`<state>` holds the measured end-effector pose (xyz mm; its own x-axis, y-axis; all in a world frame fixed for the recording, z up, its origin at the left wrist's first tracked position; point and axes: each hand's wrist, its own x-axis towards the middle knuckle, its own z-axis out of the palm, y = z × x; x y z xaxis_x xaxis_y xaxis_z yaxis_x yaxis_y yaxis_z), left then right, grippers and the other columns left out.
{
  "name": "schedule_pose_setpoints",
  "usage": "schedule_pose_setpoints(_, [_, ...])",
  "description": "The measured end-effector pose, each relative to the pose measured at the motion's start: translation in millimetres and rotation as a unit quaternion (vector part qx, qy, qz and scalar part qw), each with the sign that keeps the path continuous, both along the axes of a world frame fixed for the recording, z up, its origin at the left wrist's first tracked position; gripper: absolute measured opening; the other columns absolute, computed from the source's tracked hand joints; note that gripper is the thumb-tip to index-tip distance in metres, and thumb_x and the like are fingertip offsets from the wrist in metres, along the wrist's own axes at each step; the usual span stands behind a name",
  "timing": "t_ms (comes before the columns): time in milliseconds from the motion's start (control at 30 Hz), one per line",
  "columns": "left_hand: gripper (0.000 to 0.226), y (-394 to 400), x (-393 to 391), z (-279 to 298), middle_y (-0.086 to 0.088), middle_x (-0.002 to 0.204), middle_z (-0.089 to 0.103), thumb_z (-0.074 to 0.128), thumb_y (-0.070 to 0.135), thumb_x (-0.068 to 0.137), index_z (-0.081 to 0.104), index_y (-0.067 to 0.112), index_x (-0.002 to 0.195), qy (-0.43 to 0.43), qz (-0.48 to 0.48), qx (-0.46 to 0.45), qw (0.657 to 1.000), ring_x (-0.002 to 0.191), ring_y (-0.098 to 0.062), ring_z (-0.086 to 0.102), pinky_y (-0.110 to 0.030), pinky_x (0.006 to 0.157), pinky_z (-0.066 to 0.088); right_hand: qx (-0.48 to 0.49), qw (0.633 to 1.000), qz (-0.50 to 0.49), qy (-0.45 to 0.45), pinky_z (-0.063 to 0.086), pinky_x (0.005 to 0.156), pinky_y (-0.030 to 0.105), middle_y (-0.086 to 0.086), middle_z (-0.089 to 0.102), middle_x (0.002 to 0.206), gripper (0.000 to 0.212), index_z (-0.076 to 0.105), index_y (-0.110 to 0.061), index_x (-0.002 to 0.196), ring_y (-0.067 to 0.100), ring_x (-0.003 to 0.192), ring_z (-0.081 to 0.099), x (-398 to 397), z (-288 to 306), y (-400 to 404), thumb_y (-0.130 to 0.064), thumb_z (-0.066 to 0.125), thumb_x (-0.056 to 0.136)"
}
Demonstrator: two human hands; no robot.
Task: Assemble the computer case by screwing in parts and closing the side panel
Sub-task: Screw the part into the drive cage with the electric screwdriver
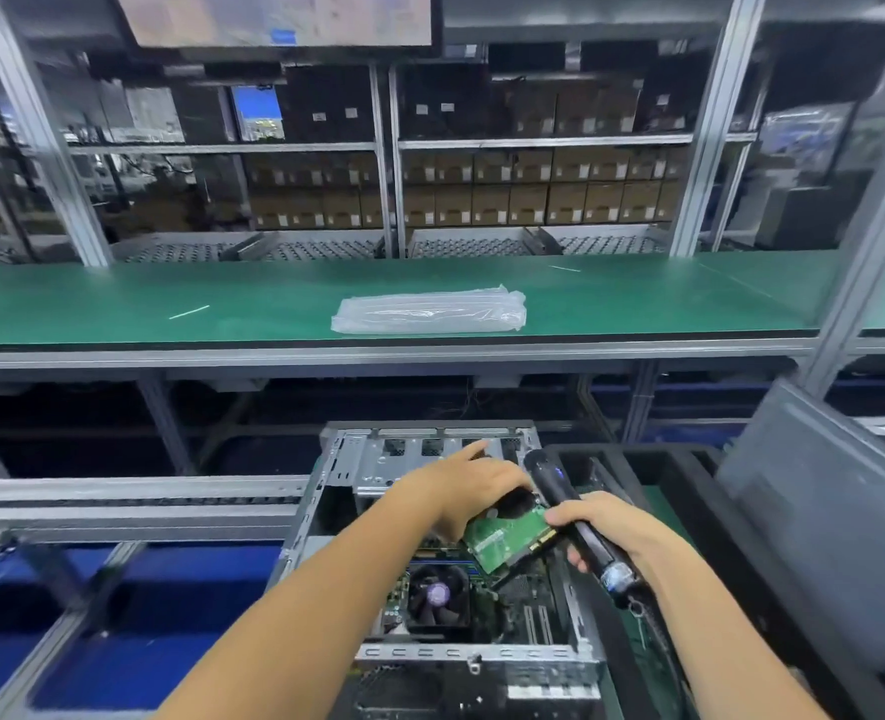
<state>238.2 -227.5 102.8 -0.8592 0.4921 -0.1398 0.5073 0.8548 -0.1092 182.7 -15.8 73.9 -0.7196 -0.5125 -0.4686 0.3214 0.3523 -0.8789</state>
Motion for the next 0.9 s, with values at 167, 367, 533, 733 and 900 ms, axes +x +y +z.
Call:
schedule_pose_setpoints(167, [0.097,-18,-2,-10,0.001,0.143,0.034,0.073,0.000,0.061,0.021,0.024,0.140,0.032,-0.039,-0.017,0.999,0.137,-0.017,0.026,-0.041,0.115,-0.007,-0.003,0.999,-0.008,-0.043,0.047,0.041,0.025,0.013,0.058,0.055,0.014,0.060,0.000,0.084,0.020,0.041,0.053,9,-6,-18,-0.010,0.069,0.087])
schedule_pose_setpoints(367, [0.109,-28,-16,-32,0.004,0.150,0.023,0.073,0.002,0.061,0.010,0.033,0.144,0.066,-0.053,-0.030,0.996,0.136,-0.021,0.021,-0.043,0.116,-0.002,-0.023,0.996,-0.059,-0.061,0.046,0.039,0.025,0.015,0.055,0.051,0.012,0.056,0.001,0.079,0.021,0.038,0.052,8,-14,-23,-0.004,0.064,0.087])
schedule_pose_setpoints(533, [0.088,-37,-22,-42,-0.003,0.150,0.028,0.064,0.002,0.074,0.020,0.025,0.147,0.101,0.130,0.113,0.980,0.136,-0.025,0.023,-0.041,0.114,0.023,-0.058,0.986,-0.134,-0.080,0.046,0.038,0.024,0.017,0.057,0.053,0.010,0.057,0.001,0.084,0.023,0.037,0.051,5,-28,-23,-0.005,0.064,0.086])
schedule_pose_setpoints(733, [0.031,-25,-12,-54,-0.004,0.091,0.052,0.052,0.035,0.094,0.042,0.014,0.114,-0.017,0.497,0.597,0.629,0.078,-0.020,0.051,-0.038,0.074,0.044,-0.097,0.983,-0.152,-0.022,0.049,0.045,0.028,0.016,0.059,0.055,0.011,0.060,-0.001,0.083,0.024,0.043,0.055,2,-33,-39,-0.007,0.069,0.082])
schedule_pose_setpoints(900, [0.038,-19,-17,-66,0.002,0.088,0.051,0.071,0.047,0.079,0.053,0.015,0.090,-0.045,0.498,0.657,0.564,0.081,-0.017,0.052,-0.035,0.071,0.041,-0.138,0.978,-0.157,-0.006,0.049,0.044,0.028,0.013,0.057,0.052,0.011,0.057,-0.002,0.085,0.023,0.042,0.054,6,-33,-50,-0.005,0.068,0.085])
